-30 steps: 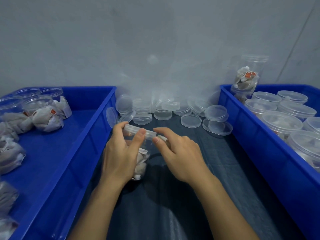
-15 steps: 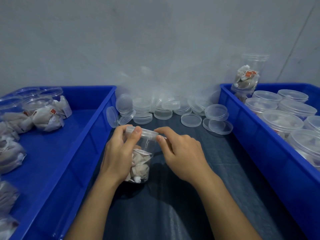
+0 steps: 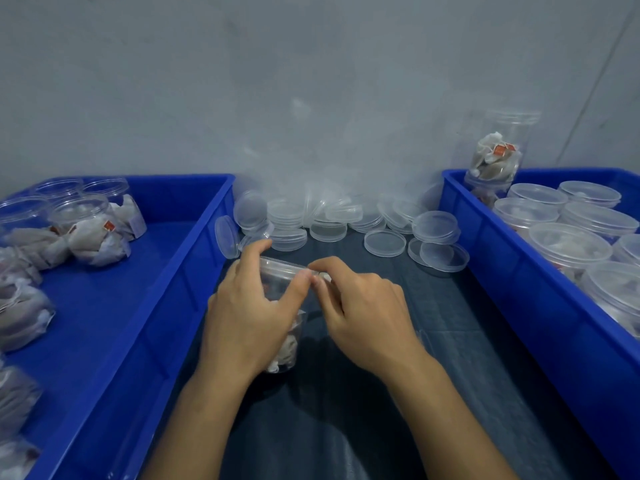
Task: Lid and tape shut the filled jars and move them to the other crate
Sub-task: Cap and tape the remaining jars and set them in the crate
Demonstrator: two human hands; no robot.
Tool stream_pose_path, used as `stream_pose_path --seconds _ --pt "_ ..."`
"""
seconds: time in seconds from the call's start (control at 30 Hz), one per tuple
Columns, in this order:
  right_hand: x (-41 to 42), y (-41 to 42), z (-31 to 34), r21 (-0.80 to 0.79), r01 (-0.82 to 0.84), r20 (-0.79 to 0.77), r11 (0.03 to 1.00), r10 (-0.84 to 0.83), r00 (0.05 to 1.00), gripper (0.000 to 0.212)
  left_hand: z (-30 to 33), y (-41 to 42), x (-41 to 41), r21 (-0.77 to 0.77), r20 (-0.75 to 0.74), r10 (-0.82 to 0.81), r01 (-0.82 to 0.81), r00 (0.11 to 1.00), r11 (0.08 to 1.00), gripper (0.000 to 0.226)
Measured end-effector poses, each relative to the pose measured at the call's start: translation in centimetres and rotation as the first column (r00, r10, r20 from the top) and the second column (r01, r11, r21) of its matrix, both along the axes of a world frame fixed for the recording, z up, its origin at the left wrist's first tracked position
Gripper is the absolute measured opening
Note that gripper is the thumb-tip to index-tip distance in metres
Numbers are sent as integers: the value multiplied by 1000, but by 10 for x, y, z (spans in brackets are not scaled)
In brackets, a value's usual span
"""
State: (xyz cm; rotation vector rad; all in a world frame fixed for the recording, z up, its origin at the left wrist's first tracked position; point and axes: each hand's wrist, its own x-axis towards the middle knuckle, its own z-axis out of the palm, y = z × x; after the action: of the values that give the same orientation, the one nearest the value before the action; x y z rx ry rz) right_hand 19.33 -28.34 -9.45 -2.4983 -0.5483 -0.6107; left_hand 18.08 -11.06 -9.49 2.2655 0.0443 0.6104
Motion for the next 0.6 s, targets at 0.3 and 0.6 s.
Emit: stream_pose_path --seconds 0.3,0.6 --pt "4 -9 1 70 -29 -160 997 40 986 24 -7 0 7 -27 -16 -42 42 999 999 71" --pt "6 -10 6 63 27 -297 998 -7 955 36 -3 3 5 -54 -10 -77 76 997 996 54"
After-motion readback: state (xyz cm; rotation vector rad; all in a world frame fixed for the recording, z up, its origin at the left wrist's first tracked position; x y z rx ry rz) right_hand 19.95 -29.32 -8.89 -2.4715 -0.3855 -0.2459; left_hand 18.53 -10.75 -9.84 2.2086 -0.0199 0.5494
